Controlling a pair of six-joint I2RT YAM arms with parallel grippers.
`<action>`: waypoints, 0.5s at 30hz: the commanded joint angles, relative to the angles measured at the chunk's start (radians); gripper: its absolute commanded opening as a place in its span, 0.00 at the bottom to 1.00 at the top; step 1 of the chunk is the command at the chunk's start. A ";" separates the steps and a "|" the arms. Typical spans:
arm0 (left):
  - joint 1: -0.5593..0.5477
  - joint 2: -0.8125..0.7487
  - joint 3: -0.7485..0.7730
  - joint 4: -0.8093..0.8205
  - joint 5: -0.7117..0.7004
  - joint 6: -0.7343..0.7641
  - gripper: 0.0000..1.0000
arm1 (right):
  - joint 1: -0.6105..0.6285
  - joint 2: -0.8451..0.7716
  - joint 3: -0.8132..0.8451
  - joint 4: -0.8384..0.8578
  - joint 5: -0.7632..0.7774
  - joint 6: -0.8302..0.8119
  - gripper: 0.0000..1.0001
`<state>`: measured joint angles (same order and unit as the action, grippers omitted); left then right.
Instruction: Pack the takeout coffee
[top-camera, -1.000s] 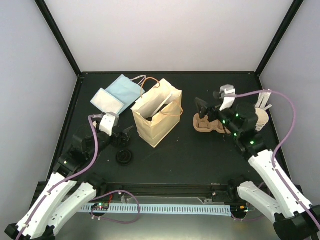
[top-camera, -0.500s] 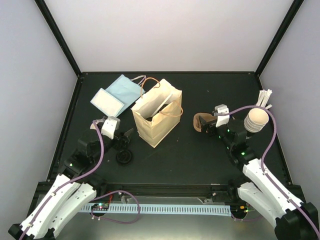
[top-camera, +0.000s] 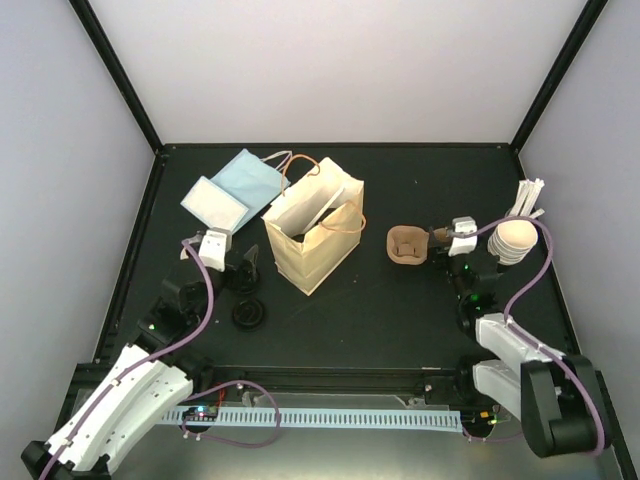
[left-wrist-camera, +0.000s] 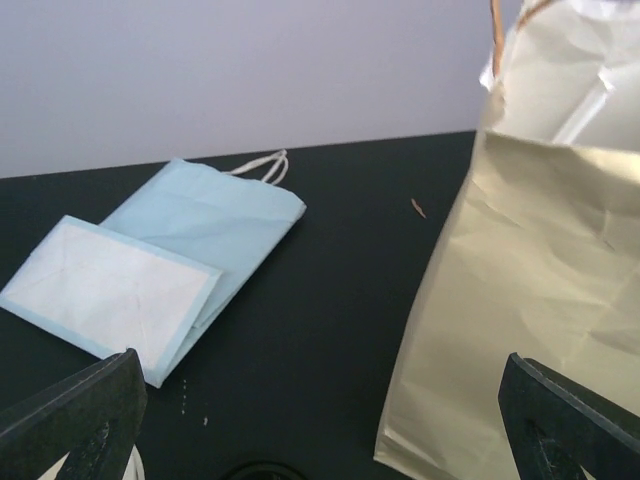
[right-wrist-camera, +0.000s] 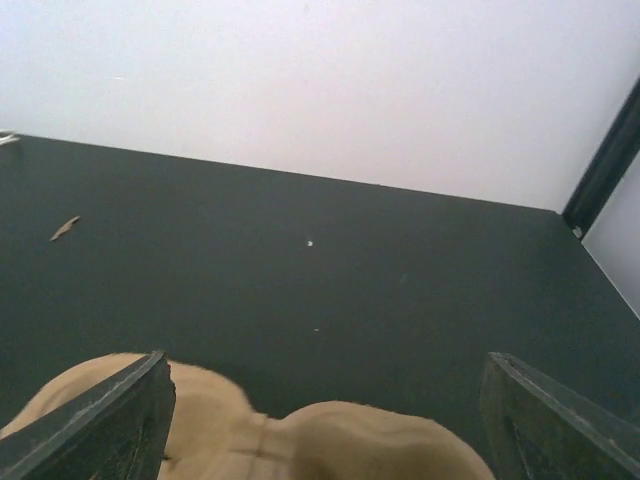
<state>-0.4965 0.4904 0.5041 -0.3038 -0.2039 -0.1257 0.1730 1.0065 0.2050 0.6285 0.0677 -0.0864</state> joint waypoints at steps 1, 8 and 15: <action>0.007 -0.022 0.003 0.121 -0.069 -0.038 0.99 | -0.087 0.103 0.020 0.212 -0.068 0.050 0.85; 0.010 0.078 0.024 0.185 -0.175 -0.075 0.99 | -0.133 0.270 0.078 0.286 -0.116 0.022 1.00; 0.056 0.163 -0.042 0.403 -0.284 -0.036 0.99 | -0.147 0.381 0.065 0.390 -0.065 0.059 1.00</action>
<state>-0.4759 0.6113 0.4885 -0.0761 -0.4007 -0.1829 0.0368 1.3846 0.2447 0.9699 -0.0189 -0.0425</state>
